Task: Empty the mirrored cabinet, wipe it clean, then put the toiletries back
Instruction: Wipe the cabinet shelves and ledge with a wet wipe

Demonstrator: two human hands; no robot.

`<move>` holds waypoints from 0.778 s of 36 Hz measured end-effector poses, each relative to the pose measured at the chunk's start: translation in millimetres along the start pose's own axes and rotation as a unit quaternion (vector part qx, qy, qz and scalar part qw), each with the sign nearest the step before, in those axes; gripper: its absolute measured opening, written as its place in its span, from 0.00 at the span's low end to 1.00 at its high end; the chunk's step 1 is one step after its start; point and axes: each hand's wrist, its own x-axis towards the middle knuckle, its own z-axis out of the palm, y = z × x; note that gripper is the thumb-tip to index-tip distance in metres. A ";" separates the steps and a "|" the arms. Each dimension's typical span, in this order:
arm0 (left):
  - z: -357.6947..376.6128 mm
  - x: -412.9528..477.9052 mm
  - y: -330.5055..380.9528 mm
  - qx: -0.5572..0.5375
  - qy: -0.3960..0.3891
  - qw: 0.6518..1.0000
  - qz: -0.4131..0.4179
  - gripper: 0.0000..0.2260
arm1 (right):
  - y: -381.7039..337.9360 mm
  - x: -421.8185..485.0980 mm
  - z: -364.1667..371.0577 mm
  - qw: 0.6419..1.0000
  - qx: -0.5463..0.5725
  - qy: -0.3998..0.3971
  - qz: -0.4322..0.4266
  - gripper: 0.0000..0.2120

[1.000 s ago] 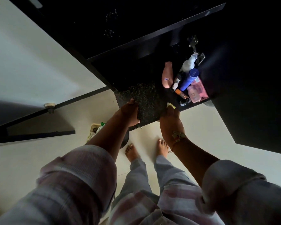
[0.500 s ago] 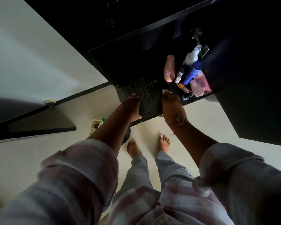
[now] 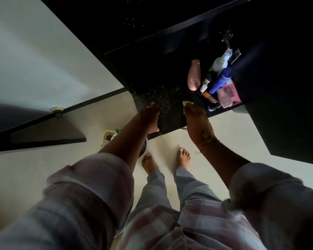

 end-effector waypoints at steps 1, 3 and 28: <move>-0.5 -0.2 0.4 0.001 0.000 1.000 -0.001 0.42 | -1.7 7.5 -2.4 1.000 -0.003 -0.001 0.000 0.17; -1.8 -0.6 1.2 0.006 0.002 1.000 0.000 0.42 | -9.1 17.0 -5.5 1.000 -0.011 -0.015 -0.014 0.16; -4.6 -4.5 3.3 0.015 -0.004 1.000 -0.002 0.42 | -37.3 62.9 -1.6 0.997 -0.062 -0.039 0.020 0.24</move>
